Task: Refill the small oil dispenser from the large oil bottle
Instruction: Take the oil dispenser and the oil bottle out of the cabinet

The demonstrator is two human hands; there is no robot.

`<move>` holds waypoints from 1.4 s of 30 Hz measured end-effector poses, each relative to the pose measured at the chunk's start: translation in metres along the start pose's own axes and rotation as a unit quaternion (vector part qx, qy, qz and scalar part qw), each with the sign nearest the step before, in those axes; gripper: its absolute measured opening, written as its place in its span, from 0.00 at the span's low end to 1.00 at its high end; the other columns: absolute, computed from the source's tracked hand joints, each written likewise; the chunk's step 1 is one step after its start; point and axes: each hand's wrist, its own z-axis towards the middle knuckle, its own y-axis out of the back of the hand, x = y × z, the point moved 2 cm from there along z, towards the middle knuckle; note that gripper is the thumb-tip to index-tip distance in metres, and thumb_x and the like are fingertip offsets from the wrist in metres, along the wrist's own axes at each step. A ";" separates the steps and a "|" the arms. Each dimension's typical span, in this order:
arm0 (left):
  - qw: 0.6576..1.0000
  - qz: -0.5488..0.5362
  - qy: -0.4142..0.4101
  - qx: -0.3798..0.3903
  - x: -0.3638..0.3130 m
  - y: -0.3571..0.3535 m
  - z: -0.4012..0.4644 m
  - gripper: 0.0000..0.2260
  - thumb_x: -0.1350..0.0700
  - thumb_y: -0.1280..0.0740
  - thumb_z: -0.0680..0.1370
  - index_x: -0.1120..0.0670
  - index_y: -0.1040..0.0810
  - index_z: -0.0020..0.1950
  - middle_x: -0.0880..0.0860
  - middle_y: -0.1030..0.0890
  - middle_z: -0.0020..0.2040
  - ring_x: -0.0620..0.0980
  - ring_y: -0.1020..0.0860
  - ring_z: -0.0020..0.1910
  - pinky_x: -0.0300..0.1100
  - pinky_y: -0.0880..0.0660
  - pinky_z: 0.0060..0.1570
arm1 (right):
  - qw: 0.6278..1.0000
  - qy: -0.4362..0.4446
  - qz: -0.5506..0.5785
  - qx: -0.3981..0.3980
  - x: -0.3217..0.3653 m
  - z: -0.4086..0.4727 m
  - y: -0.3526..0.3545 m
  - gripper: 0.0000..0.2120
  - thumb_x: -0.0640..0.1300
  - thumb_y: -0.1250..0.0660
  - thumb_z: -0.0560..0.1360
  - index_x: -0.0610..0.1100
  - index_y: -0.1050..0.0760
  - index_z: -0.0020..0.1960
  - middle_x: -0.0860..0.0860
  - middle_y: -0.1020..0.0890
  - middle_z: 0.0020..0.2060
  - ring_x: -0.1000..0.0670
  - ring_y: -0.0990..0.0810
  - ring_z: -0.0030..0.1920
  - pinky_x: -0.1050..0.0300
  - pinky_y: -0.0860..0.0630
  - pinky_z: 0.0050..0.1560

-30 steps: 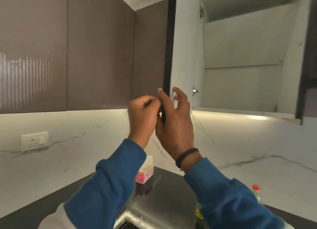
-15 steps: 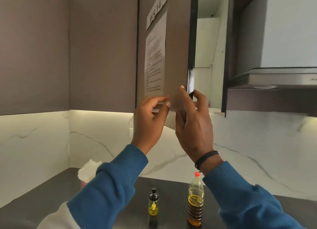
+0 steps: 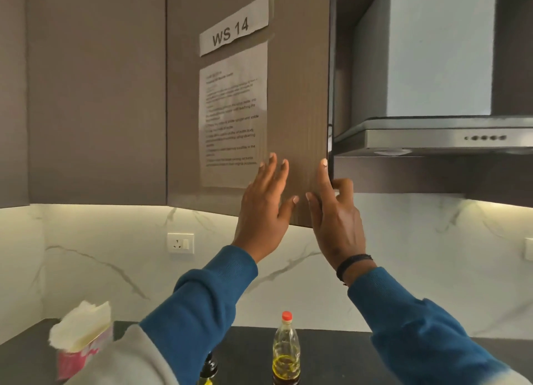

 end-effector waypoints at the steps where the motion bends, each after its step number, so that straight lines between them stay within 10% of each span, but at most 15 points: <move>1: 1.000 0.001 0.003 0.009 0.002 -0.013 0.003 0.28 0.50 0.39 0.83 0.53 0.44 0.81 0.53 0.47 0.82 0.55 0.48 0.81 0.56 0.42 0.77 | 1.000 0.000 0.001 0.009 -0.011 0.002 -0.004 0.28 0.46 0.40 0.82 0.42 0.44 0.79 0.40 0.28 0.57 0.44 0.18 0.40 0.51 0.16 0.39; 42: 0.975 0.145 0.038 0.161 0.055 -0.184 0.058 0.27 0.60 0.36 0.82 0.57 0.41 0.80 0.55 0.56 0.83 0.57 0.56 0.81 0.52 0.41 0.77 | 0.973 -0.053 -0.065 0.214 -0.186 0.042 -0.134 0.39 0.49 0.39 0.82 0.47 0.64 0.80 0.39 0.21 0.56 0.41 0.19 0.49 0.48 0.20 0.52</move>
